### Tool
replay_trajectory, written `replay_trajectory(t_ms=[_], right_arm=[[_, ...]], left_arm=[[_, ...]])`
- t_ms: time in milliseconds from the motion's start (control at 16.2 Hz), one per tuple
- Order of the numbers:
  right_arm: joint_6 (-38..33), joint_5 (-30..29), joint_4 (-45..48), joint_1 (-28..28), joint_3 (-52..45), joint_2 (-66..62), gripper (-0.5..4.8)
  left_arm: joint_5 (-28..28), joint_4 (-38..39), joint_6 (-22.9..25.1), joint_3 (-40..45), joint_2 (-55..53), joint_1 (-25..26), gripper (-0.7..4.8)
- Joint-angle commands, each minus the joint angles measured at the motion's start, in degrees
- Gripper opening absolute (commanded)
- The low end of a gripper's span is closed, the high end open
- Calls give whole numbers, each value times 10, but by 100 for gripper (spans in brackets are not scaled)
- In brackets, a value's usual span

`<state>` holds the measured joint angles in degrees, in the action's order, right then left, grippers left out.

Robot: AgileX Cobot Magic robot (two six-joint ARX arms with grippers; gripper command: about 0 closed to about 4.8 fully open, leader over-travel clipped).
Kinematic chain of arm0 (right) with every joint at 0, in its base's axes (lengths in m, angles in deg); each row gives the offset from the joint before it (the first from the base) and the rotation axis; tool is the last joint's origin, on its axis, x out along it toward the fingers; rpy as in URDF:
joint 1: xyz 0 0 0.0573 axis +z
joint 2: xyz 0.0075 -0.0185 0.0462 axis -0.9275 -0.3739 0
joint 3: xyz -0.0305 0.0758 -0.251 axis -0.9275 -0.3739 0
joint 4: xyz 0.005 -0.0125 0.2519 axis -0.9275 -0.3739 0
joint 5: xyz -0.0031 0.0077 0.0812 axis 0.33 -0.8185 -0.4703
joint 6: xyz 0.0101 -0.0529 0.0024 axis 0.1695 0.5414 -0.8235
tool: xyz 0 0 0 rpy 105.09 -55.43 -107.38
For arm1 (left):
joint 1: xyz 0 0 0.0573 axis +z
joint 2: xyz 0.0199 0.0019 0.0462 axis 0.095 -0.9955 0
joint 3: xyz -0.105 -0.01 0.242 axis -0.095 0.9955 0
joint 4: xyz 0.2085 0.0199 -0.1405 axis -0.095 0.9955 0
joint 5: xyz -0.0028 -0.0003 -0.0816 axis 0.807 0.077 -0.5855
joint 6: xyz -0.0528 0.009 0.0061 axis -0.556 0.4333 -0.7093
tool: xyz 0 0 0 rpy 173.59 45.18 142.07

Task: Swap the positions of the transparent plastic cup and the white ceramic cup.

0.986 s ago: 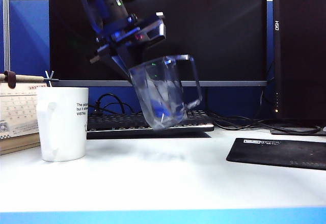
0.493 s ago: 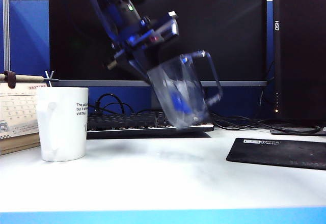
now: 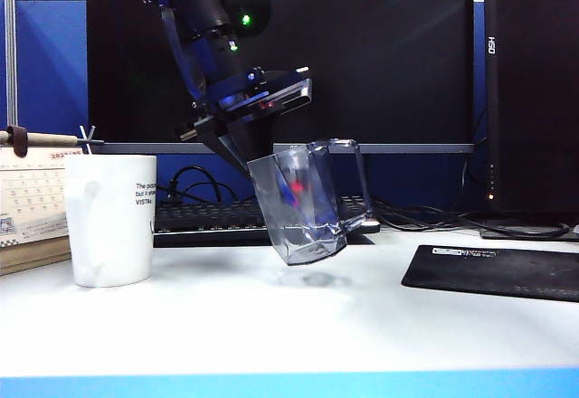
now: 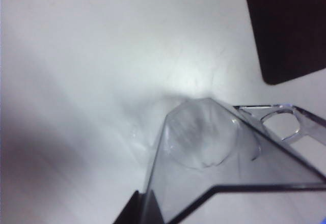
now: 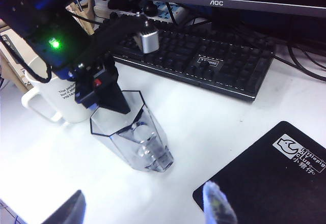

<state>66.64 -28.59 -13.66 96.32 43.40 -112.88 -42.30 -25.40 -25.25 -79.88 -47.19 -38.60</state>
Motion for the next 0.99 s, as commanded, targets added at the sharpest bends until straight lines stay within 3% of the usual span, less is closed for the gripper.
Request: replay_trajectory(t_ms=[62,678,739,801,986], right_arm=[[2,-1,7,0,2,2,301],[2,-1,7,0,1,2,301],[2,-1,7,0,0,2,301],[2,-1,7,0,-5,4,301],[1,-1,7,0,-18,17,301]], left_arm=[[-2,-4,5,-18,-3,-1,-6],[-6,40,7,-35,-28,-1,-5],[-6,40,7,-35,-28,-1,-1],[-6,35,5,-35,-28,-1,48],[-4,13,4,-35,-28,-1,61]])
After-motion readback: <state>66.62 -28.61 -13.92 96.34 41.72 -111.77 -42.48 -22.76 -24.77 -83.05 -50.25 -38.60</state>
